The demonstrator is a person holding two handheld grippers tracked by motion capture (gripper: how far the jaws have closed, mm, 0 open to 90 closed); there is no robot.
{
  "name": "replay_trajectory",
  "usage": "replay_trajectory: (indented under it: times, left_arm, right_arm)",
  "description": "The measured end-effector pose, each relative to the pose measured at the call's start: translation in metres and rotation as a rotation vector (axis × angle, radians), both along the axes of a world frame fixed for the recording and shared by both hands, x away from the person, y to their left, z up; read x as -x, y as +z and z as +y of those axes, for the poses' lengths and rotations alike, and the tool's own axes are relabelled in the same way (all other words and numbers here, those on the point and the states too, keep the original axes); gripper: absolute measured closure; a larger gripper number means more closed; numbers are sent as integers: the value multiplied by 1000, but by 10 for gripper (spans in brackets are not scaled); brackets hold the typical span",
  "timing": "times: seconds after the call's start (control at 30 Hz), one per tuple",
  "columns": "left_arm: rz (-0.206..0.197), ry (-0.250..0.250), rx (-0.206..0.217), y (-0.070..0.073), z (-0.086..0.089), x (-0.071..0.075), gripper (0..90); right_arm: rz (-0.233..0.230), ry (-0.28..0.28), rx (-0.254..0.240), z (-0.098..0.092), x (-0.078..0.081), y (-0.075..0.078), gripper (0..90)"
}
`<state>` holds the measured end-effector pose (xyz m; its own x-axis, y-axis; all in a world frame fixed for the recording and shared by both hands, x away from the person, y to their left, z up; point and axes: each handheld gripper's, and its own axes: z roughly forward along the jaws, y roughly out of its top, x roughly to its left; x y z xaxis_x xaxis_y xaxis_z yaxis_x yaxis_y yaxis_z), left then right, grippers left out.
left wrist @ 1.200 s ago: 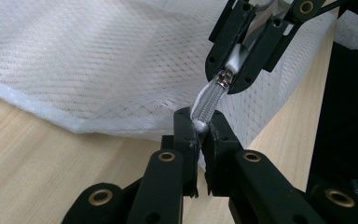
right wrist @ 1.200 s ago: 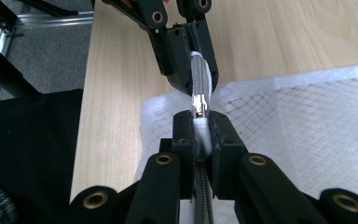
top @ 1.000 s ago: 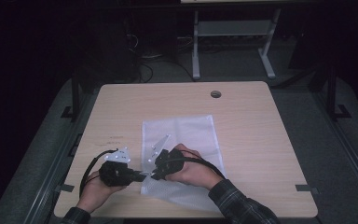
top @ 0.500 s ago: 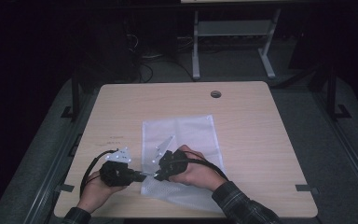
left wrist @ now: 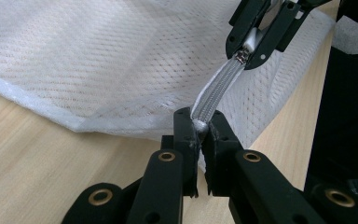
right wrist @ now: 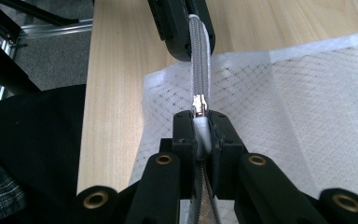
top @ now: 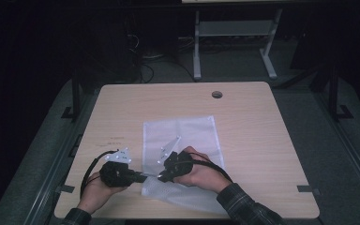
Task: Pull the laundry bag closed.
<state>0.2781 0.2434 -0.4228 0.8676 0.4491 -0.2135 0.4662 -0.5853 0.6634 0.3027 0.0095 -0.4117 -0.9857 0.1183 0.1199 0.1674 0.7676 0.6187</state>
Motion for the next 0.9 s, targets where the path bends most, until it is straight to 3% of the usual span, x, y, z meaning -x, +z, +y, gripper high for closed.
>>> replay_trajectory:
  times: [0.9]
  left_arm:
    - [15,15,6,-2,3,-1,844]
  right_arm:
    - [11,-30,-3,-15,1,-2,823]
